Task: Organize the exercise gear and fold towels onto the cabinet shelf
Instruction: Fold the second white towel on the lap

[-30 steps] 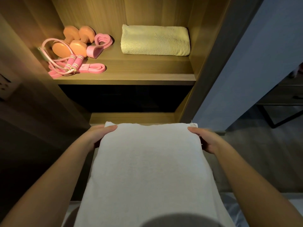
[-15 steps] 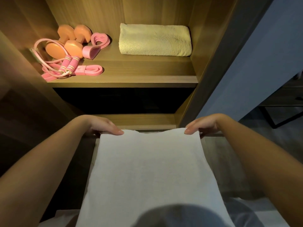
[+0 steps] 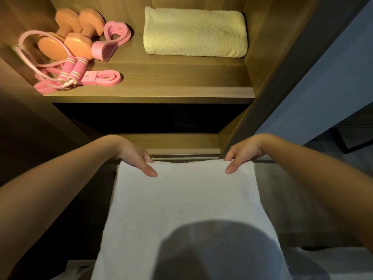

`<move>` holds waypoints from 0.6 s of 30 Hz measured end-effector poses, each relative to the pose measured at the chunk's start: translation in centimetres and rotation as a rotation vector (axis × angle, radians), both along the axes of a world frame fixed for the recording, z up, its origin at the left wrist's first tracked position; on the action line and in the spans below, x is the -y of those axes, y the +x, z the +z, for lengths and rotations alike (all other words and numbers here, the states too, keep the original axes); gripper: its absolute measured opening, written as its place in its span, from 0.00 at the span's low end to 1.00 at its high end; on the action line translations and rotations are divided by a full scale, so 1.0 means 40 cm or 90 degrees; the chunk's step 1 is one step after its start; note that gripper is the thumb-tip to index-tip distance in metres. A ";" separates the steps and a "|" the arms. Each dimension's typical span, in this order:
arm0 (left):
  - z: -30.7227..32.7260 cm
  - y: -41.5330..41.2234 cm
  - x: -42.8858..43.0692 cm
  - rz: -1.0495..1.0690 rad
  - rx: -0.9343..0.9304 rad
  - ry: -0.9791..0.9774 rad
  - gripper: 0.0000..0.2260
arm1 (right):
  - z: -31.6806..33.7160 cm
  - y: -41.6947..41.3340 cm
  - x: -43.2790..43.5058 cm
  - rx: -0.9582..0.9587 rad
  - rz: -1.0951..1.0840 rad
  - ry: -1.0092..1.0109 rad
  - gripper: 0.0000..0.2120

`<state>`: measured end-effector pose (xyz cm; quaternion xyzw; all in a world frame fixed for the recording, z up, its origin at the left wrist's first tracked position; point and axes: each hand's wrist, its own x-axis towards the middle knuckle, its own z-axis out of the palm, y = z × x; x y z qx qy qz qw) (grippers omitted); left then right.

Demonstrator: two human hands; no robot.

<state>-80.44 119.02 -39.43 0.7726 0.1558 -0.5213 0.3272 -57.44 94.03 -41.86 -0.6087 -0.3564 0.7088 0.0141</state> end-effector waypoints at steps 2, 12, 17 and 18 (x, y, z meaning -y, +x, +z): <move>0.001 -0.008 -0.015 0.011 -0.016 -0.012 0.31 | -0.002 0.009 0.011 0.010 -0.015 0.011 0.19; 0.061 -0.051 -0.008 -0.031 0.168 0.088 0.29 | 0.062 -0.014 0.033 0.150 0.031 0.089 0.17; 0.172 -0.089 0.018 -0.059 0.324 0.211 0.11 | 0.212 -0.039 0.066 0.254 0.045 0.157 0.14; 0.210 -0.100 0.023 -0.060 0.353 0.223 0.11 | 0.251 -0.048 0.078 0.273 0.046 0.175 0.14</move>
